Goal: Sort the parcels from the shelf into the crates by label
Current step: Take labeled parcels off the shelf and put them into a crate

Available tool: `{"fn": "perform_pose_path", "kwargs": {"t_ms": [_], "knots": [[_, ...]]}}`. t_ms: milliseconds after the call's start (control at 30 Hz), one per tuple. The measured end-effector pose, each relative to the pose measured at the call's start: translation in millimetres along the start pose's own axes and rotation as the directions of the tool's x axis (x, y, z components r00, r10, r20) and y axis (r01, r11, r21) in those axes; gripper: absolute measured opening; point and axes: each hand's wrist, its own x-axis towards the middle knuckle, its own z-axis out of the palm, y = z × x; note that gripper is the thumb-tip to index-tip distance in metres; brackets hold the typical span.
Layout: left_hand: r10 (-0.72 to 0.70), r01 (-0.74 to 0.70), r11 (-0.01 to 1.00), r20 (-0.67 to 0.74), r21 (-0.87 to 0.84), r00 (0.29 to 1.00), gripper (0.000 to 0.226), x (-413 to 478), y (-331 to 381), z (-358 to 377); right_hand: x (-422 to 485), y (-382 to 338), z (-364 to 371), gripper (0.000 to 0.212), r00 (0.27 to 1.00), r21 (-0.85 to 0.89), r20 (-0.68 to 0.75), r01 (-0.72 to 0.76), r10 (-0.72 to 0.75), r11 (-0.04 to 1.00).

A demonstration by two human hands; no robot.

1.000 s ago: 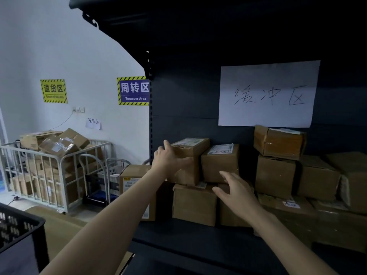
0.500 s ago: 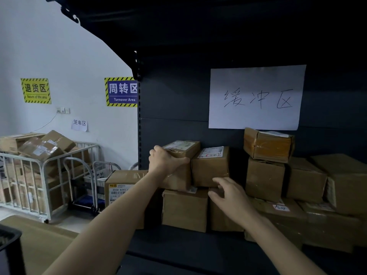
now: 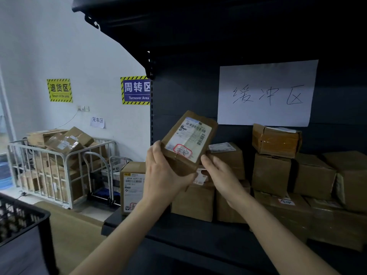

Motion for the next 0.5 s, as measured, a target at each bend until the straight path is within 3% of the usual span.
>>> {"fn": "perform_pose_path", "kwargs": {"t_ms": [133,233,333,500], "knots": [[-0.01,0.017,0.986,0.04,-0.164,0.999,0.097,-31.0,3.7,-5.1,-9.9,-0.8,2.0,0.035,0.999,0.073,0.034,-0.006,0.004,0.997],[-0.145,0.163,0.913,0.077,-0.374,0.986,0.07,-43.3,-1.4,-9.1,-23.4,2.8,-1.4,0.045,0.996,-0.051,0.072,0.064,-0.06,0.997],[-0.193,0.207,0.894,0.074,-0.399,0.978,0.044,-52.4,-10.7,-10.2,-38.3,14.3,-2.0,0.056,0.988,-0.137,0.097,0.135,-0.122,0.981],[-0.185,0.228,0.872,0.14,-0.433,0.973,0.039,-78.9,-26.8,-8.1,-65.1,29.7,-2.1,0.053,0.976,-0.157,0.109,0.205,-0.19,0.966]]}}
